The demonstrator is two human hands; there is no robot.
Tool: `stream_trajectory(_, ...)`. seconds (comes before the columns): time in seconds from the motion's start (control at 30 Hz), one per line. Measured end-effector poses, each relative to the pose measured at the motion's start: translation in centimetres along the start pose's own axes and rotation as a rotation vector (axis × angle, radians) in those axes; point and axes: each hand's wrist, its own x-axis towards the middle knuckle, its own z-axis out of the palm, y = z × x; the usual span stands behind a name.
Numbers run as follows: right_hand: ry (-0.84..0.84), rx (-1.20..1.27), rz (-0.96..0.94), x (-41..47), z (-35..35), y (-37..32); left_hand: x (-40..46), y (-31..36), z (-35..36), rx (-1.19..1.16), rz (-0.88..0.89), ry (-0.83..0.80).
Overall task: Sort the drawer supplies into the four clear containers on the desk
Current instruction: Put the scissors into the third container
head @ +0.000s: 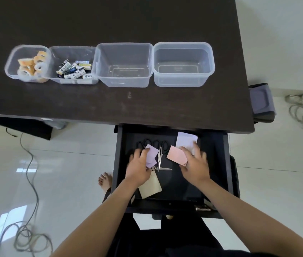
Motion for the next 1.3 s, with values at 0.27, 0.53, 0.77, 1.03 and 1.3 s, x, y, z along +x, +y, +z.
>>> stream_trajectory(0.27, -0.117, 0.013, -0.033, -3.1, 0.0, -0.1, 0.1, 1.0, -0.4, 0.001, 0.053, -0.052)
stream_trajectory(0.53, -0.126, 0.232, -0.024, -4.0, -0.4, 0.7, -1.7, 0.6, 0.3, -0.054, 0.056, 0.008)
stream_trajectory(0.77, -0.042, 0.280, 0.225, -4.0, -0.6, 0.8, -3.5, -0.3, 0.7, -0.037, -0.045, 0.049)
stream_trajectory(1.03, 0.007, 0.068, 0.282, -4.8, -1.0, 0.2, -4.5, -0.7, 0.3, -0.036, -0.206, 0.081)
stream_trajectory(1.3, -0.139, -0.038, -0.289, -2.5, -0.1, -4.9, -4.8, -0.5, 0.4, -0.169, -0.240, 0.145)
